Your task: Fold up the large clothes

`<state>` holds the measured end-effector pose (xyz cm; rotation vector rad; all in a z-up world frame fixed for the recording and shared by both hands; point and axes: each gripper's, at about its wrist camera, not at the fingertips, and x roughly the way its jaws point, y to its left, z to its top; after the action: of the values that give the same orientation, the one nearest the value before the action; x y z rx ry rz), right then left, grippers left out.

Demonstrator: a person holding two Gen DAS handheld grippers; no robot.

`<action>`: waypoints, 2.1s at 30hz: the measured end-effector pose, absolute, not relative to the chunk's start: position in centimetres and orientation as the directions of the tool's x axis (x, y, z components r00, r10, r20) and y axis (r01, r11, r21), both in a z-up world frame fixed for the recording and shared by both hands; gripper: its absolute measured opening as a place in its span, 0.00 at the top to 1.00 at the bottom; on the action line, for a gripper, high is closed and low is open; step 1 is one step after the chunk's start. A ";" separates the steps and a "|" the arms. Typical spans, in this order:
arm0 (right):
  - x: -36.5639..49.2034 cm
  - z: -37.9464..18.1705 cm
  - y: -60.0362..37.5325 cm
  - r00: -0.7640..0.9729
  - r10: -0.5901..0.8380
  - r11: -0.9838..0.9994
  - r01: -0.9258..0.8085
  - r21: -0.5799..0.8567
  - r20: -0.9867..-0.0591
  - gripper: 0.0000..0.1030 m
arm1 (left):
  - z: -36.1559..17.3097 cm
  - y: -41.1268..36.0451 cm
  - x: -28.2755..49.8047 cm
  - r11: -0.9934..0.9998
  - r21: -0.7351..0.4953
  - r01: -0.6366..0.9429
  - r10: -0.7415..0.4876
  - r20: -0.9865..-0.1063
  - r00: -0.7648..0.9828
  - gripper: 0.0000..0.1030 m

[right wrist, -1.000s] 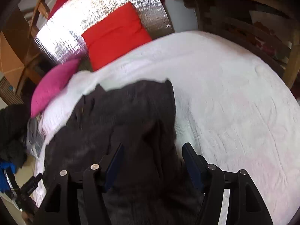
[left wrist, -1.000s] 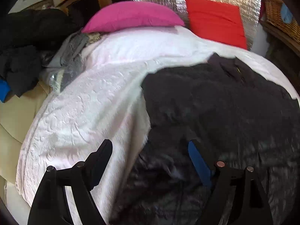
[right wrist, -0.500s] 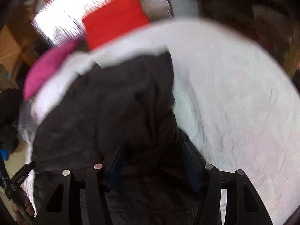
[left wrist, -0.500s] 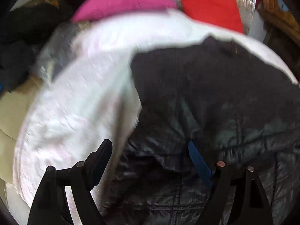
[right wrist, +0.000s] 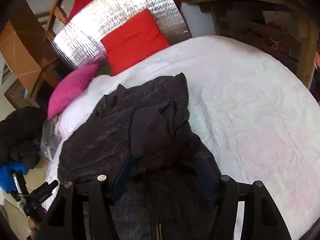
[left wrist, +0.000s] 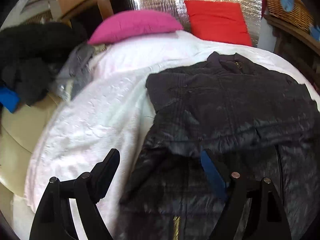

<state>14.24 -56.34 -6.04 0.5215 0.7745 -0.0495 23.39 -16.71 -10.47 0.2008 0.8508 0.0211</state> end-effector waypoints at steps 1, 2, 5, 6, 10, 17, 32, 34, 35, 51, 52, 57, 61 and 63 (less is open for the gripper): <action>12.9 -5.8 -56.5 0.730 0.146 0.870 0.227 0.438 -0.668 0.35 | -10.2 -16.6 22.3 0.978 0.199 0.060 0.106 -0.729 0.676 0.19; 12.0 -5.7 -56.6 0.737 0.152 0.868 0.220 0.446 -0.659 0.35 | -9.8 -16.5 21.7 0.977 0.205 0.059 0.110 -0.721 0.684 0.19; 9.9 -5.7 -56.2 0.760 0.152 0.869 0.201 0.451 -0.632 0.35 | -9.3 -16.0 19.1 0.975 0.213 0.057 0.112 -0.702 0.704 0.19; 9.3 -5.7 -56.2 0.769 0.147 0.871 0.198 0.450 -0.622 0.33 | -9.3 -15.9 18.2 0.975 0.214 0.056 0.113 -0.699 0.706 0.19; 5.4 -6.0 -56.7 0.791 0.142 0.867 0.191 0.460 -0.595 0.27 | -9.5 -15.7 14.8 0.976 0.210 0.055 0.110 -0.697 0.709 0.19; -0.4 -8.9 -56.6 0.741 0.205 0.862 0.173 0.477 -0.639 0.27 | -11.8 -13.2 8.4 0.988 0.143 0.058 0.063 -0.718 0.693 0.18; -5.0 -15.5 -51.2 0.513 0.292 0.899 0.141 0.415 -0.807 0.26 | -16.8 -11.2 1.0 0.991 0.127 -0.029 0.120 -0.799 0.589 0.18; -4.7 -16.1 -50.3 0.485 0.296 0.904 0.135 0.405 -0.823 0.26 | -16.7 -11.2 0.6 0.991 0.130 -0.034 0.124 -0.797 0.591 0.18; -4.6 -16.3 -49.9 0.475 0.300 0.906 0.128 0.402 -0.828 0.26 | -16.6 -11.0 0.6 0.991 0.127 -0.034 0.123 -0.797 0.592 0.18; -3.0 -18.4 -46.5 0.409 0.251 0.935 0.133 0.330 -0.877 0.26 | -16.2 -9.7 0.3 0.996 0.078 -0.049 0.091 -0.792 0.603 0.18; -2.8 -18.6 -46.4 0.407 0.250 0.935 0.136 0.329 -0.879 0.26 | -16.2 -9.7 0.3 0.996 0.076 -0.049 0.090 -0.792 0.604 0.18; -2.3 -19.5 -46.0 0.399 0.229 0.937 0.158 0.312 -0.888 0.26 | -16.9 -9.5 0.5 0.997 0.058 -0.044 0.072 -0.815 0.575 0.18; -2.0 -20.0 -45.7 0.405 0.224 0.935 0.166 0.312 -0.887 0.26 | -18.2 -8.5 0.9 0.997 -0.039 -0.061 -0.003 -0.861 0.509 0.18; -1.9 -20.3 -45.7 0.409 0.225 0.933 0.171 0.317 -0.884 0.26 | -19.0 -7.3 1.2 0.986 -0.141 -0.089 -0.085 -0.882 0.464 0.18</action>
<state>-1.90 -45.73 -20.34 0.3883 1.1569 0.0354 1.21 -7.33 -19.02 -0.1762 1.0903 0.0025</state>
